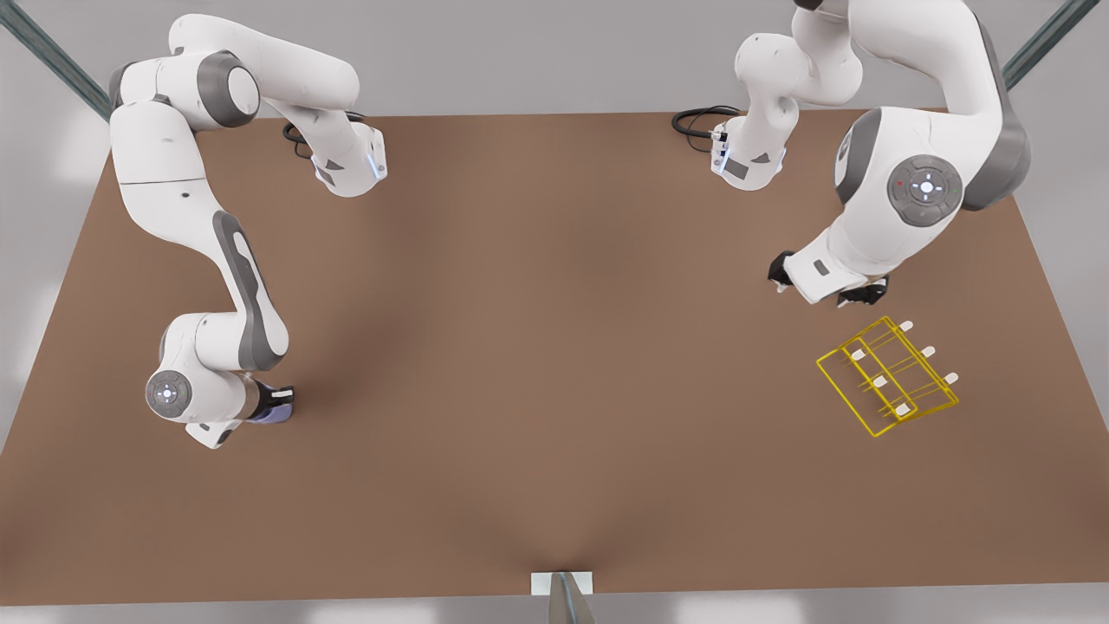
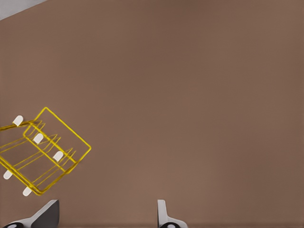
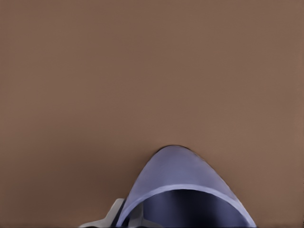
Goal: Place the cup on the cup holder
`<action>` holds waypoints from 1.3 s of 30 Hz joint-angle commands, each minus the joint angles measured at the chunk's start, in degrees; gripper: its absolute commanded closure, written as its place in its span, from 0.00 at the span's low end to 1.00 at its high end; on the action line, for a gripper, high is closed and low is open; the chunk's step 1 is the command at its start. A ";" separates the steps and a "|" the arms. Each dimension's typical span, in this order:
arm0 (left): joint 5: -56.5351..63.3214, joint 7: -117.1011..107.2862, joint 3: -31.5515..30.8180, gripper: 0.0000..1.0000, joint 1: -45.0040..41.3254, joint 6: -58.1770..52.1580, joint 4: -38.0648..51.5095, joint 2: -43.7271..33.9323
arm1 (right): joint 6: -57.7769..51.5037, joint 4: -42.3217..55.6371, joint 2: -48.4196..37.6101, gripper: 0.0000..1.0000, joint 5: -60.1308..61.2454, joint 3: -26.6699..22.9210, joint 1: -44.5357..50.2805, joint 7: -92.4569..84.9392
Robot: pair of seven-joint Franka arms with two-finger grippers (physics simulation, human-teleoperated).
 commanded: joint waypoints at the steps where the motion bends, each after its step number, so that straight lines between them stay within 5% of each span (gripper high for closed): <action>1: 0.03 -0.10 0.07 0.00 0.05 -0.05 0.03 -0.05 | -0.31 0.01 -0.06 0.79 -0.64 0.01 -0.08 -1.11; 9: 0.03 -0.19 0.07 0.00 0.05 -0.05 0.03 -0.05 | -11.91 5.20 -1.29 0.79 2.25 3.08 0.18 0.03; 16: 0.03 -0.19 0.07 0.00 0.05 -0.05 0.03 0.21 | -22.73 7.40 -1.82 0.79 33.97 5.89 1.77 0.12; 19: 0.11 -0.19 0.07 0.00 0.05 -0.05 0.03 0.21 | -23.08 8.01 -0.42 0.79 45.32 5.99 10.19 0.12; 27: 0.12 -0.19 0.07 0.00 0.05 0.04 0.03 0.30 | -10.96 47.90 32.10 0.79 58.95 5.55 36.74 6.45; 39: 0.20 -0.19 -0.02 0.00 -0.39 0.13 0.03 0.65 | -1.11 52.84 38.00 0.79 65.63 5.46 42.28 4.16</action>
